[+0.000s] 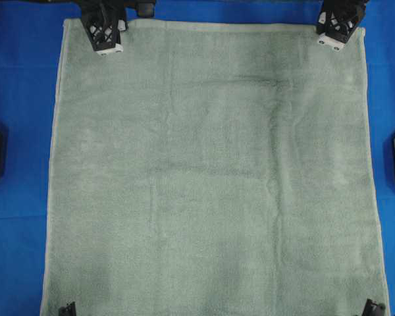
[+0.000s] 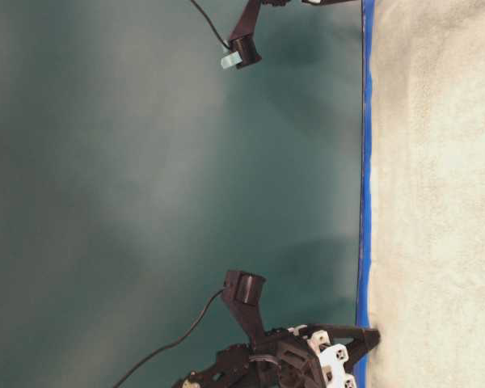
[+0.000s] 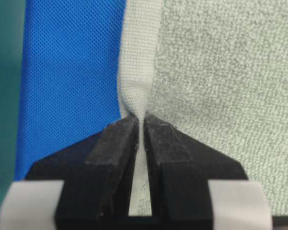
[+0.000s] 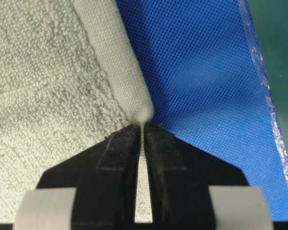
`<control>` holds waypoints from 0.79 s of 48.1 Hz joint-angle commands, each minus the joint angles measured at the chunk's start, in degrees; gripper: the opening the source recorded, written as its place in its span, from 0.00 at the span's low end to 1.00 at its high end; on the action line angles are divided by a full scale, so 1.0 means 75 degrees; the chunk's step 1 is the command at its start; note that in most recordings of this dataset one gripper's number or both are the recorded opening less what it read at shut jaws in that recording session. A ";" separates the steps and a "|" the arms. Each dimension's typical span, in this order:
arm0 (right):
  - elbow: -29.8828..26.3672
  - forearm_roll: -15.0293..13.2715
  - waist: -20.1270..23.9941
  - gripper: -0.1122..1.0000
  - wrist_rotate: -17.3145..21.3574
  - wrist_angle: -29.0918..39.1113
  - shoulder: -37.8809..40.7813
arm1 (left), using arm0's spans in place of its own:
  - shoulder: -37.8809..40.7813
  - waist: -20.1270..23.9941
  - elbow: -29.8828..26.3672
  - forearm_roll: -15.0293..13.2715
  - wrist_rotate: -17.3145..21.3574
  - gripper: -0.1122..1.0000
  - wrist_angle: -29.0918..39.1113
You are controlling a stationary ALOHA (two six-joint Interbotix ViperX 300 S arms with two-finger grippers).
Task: Fold a bath towel.
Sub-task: 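Lift the far edge with both grippers and fold it toward the near edge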
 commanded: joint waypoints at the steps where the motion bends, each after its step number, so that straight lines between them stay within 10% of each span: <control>1: 0.0000 0.0023 0.0047 0.14 0.0059 0.0047 -0.0281 | -0.0363 0.0129 -0.0094 0.0035 0.0012 0.14 0.0539; 26: 0.0152 -0.0012 0.0141 0.14 0.0598 0.0715 -0.1840 | -0.1875 0.0117 -0.0340 0.0035 -0.0117 0.14 0.1699; 38: 0.1090 -0.0012 0.1266 0.14 0.1863 0.1641 -0.2754 | -0.2566 -0.1125 0.0891 0.0000 -0.0809 0.14 0.2039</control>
